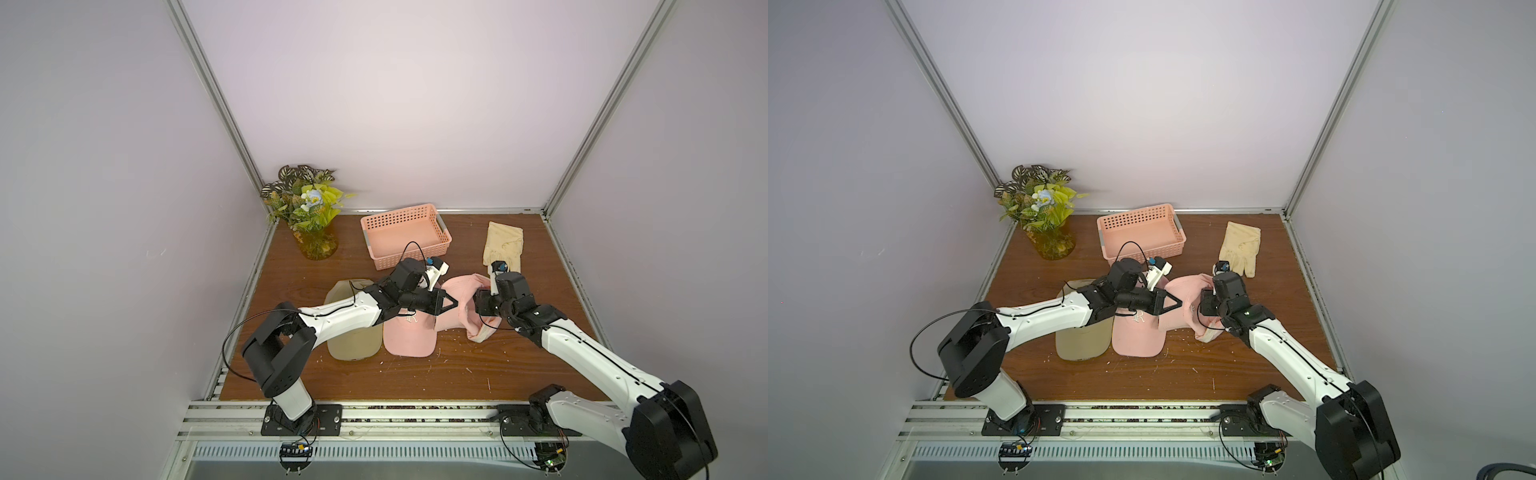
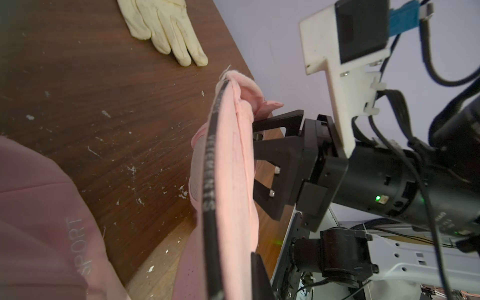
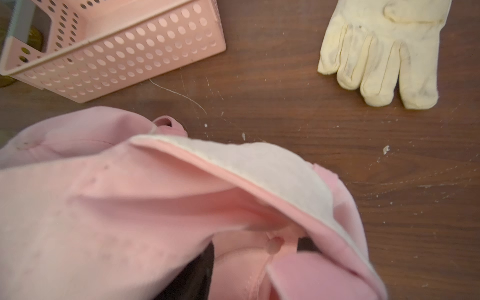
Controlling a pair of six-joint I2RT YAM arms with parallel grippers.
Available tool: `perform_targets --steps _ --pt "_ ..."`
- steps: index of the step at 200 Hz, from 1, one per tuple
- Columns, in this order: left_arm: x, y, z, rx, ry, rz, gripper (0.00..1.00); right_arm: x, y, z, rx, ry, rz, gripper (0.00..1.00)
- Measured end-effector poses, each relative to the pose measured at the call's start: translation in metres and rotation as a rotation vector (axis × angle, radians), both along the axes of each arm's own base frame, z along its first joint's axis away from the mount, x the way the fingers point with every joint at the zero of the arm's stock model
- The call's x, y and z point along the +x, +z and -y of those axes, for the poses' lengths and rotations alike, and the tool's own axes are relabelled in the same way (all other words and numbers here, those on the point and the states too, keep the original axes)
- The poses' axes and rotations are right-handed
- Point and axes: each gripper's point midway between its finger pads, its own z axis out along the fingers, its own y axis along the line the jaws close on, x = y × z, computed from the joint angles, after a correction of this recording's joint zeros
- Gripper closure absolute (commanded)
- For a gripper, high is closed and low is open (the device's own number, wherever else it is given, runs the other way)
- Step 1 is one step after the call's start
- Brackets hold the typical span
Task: Turn the baseball cap inside out
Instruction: Turn over the baseball cap.
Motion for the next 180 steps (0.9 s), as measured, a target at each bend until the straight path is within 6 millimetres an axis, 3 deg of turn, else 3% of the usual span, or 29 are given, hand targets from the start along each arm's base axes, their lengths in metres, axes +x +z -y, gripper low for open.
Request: perform_targets --steps 27,66,109,135,180 --pt "0.008 -0.019 0.007 0.038 0.018 -0.026 0.98 -0.004 -0.029 0.003 -0.020 -0.022 -0.082 0.41" --pt "0.018 -0.020 0.010 0.059 0.054 -0.011 0.97 -0.004 -0.060 0.008 -0.063 -0.076 -0.170 0.34" --pt "0.032 -0.025 0.014 0.099 0.092 -0.003 0.96 0.009 -0.075 0.016 -0.112 -0.161 -0.210 0.28" --pt "0.038 -0.027 0.013 0.115 0.115 0.005 0.96 0.015 -0.082 0.015 -0.119 -0.186 -0.228 0.31" --pt "0.043 -0.031 0.013 0.138 0.133 0.014 0.96 0.023 -0.088 0.016 -0.121 -0.222 -0.228 0.46"
